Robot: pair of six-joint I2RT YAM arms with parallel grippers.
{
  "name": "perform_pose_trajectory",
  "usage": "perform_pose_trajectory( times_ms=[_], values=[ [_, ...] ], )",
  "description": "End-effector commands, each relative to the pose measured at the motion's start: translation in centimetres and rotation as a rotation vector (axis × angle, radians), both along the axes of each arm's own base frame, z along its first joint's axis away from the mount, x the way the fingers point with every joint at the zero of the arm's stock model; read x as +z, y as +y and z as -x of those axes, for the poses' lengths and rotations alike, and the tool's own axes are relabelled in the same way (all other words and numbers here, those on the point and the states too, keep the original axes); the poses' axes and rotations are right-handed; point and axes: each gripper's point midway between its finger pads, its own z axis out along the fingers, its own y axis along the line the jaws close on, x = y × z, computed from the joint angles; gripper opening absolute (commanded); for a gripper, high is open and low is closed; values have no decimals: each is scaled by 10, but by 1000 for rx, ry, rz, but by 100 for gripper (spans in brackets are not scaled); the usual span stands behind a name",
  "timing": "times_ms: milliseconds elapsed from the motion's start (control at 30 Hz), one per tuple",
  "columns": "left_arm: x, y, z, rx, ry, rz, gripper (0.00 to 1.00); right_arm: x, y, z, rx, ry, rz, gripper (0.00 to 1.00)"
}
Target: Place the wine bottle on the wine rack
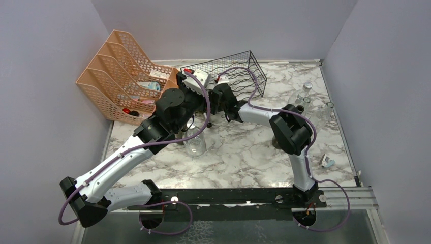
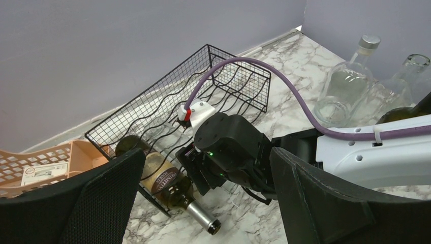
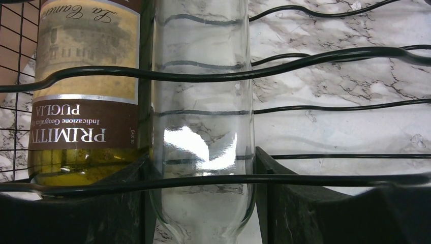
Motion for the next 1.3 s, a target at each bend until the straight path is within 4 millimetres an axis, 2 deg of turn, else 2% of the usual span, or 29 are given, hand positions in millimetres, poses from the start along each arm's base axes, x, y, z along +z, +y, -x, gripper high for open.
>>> perform_pose_trajectory(
  times_ms=[0,267,567,867,1000,1133,1200,1267],
  values=[
    [20,2,5,-16,-21,35,99,34,5,-20,-42,-73,-71,61],
    [19,3,4,-7,-13,29,99,45,2,-10,-9,-54,-76,72],
    [14,2,4,-8,-6,28,99,53,-7,15,46,-20,-74,74],
    [8,3,5,-11,0,35,99,24,-23,49,85,107,-20,75],
    [5,3,6,-9,4,30,99,12,-36,53,46,132,32,74],
    [5,5,7,-9,4,31,99,9,-41,55,42,139,57,74],
    [4,5,7,-6,4,30,99,6,-39,57,61,147,62,70],
    [4,6,7,-5,3,31,99,3,-36,58,84,159,67,61]
  ],
)
